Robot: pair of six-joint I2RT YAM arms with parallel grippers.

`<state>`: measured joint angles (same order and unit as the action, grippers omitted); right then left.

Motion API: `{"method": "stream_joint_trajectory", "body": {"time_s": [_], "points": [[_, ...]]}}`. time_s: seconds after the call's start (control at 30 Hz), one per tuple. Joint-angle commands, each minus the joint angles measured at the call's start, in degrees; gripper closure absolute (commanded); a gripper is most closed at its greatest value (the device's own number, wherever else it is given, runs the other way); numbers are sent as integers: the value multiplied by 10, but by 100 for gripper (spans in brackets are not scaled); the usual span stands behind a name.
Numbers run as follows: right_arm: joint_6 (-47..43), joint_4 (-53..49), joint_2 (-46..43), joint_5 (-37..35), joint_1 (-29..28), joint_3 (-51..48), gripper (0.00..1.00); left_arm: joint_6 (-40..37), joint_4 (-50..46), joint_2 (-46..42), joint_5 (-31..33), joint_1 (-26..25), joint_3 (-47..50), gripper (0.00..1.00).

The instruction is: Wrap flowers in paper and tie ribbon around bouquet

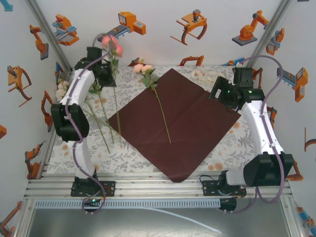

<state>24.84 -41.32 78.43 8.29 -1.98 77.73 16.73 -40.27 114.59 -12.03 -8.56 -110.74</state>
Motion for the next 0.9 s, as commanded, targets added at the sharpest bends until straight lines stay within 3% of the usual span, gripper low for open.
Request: {"method": "stream_joint_trajectory", "body": {"time_s": [0.0,0.07,0.13,0.3,0.4,0.53,0.63,0.87], "points": [[7,11,8,14,0,14,24,198,171,-33,-132,-9,34,100],[11,14,11,15,1,13,24,262,253,-26,-148,-38,48,100],[13,17,12,17,0,11,24,268,266,-2,-149,-78,18,100],[12,18,7,15,0,5,24,239,192,105,-141,-158,-118,100],[9,18,0,13,0,-1,24,174,133,179,-127,-196,-216,100],[1,12,-10,10,0,-5,24,172,80,270,-122,-213,-318,100],[-8,4,-17,5,0,-7,23,199,104,300,-115,-217,-319,100],[-20,-6,-25,-1,0,-7,24,183,132,346,-103,-219,-329,100]]}}
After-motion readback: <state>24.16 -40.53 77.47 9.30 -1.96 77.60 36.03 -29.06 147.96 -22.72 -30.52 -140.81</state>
